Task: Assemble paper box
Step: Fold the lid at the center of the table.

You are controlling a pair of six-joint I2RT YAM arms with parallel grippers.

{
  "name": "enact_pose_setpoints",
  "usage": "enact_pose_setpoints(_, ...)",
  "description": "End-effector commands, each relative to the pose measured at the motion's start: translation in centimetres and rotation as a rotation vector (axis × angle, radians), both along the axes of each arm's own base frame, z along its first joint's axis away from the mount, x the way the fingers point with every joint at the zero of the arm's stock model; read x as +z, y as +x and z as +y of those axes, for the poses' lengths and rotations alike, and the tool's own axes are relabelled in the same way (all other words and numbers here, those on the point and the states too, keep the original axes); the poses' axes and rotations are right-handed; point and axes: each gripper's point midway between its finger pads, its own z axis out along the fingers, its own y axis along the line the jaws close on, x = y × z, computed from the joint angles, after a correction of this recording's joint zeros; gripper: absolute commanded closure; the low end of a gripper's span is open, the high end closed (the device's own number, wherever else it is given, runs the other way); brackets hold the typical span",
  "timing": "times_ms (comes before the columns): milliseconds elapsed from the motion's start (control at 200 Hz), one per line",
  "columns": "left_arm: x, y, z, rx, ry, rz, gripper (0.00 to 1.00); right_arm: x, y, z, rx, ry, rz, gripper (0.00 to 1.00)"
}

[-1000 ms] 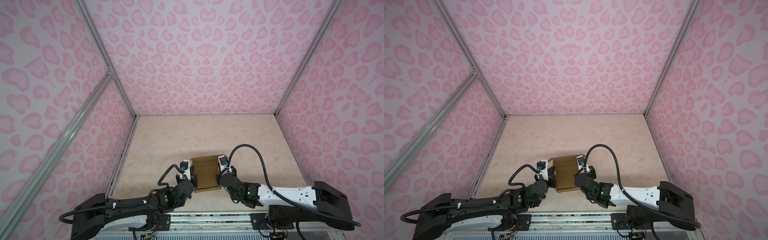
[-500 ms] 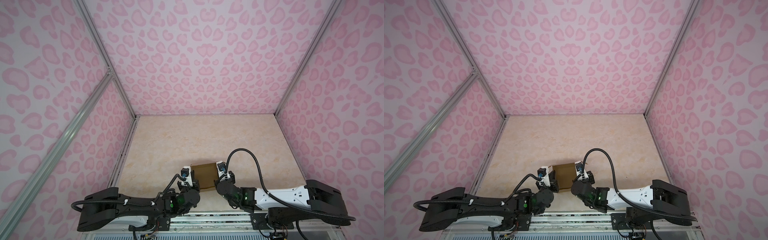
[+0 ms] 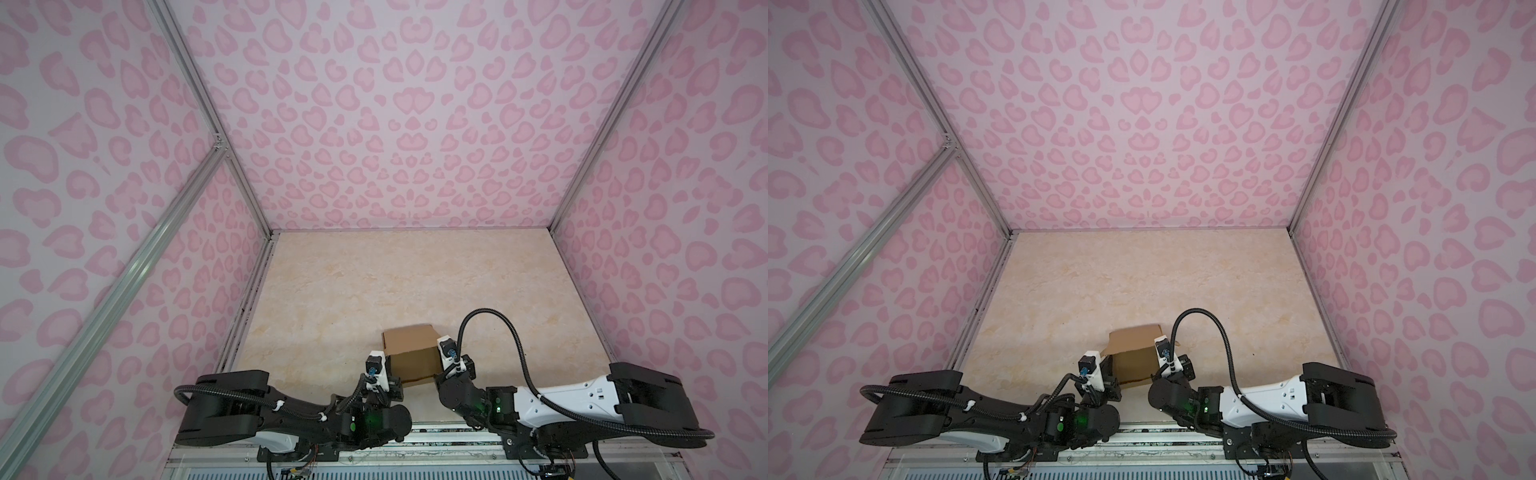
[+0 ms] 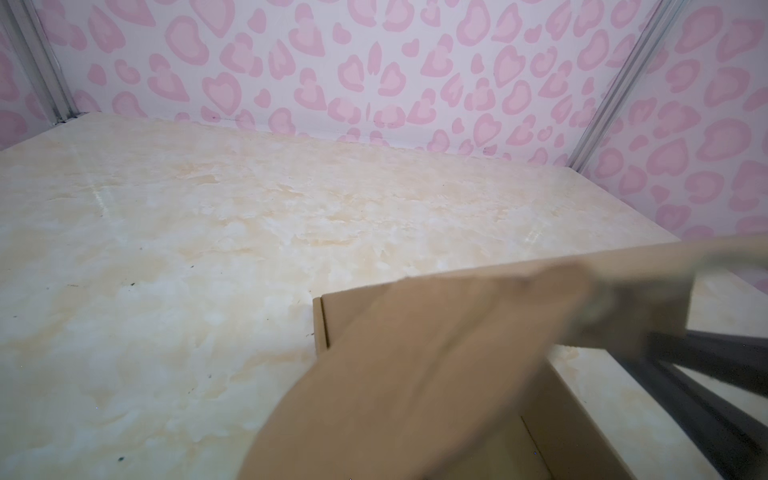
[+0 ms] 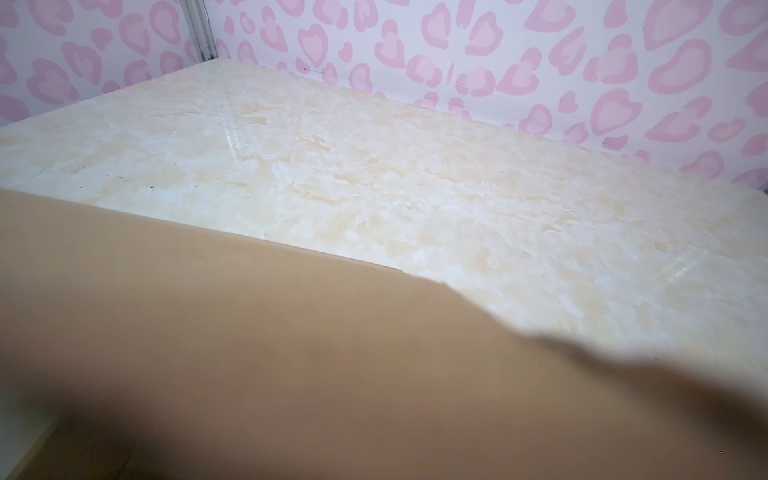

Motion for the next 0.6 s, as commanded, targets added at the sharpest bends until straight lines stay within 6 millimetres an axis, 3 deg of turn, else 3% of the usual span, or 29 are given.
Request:
enact_pose_setpoints(0, -0.4, -0.3, -0.1, 0.021, -0.042, 0.006, 0.96, -0.4, -0.3, 0.0, -0.006, 0.023, 0.011, 1.00)
enact_pose_setpoints(240, -0.8, -0.4, 0.0, 0.037, -0.035, 0.010, 0.94, -1.1, -0.7, 0.3, -0.020, 0.018, 0.012, 1.00)
enact_pose_setpoints(595, -1.6, -0.3, 0.6, 0.049, -0.027, 0.025, 0.82, -2.1, -0.8, 0.5, -0.024, 0.037, 0.029, 1.00)
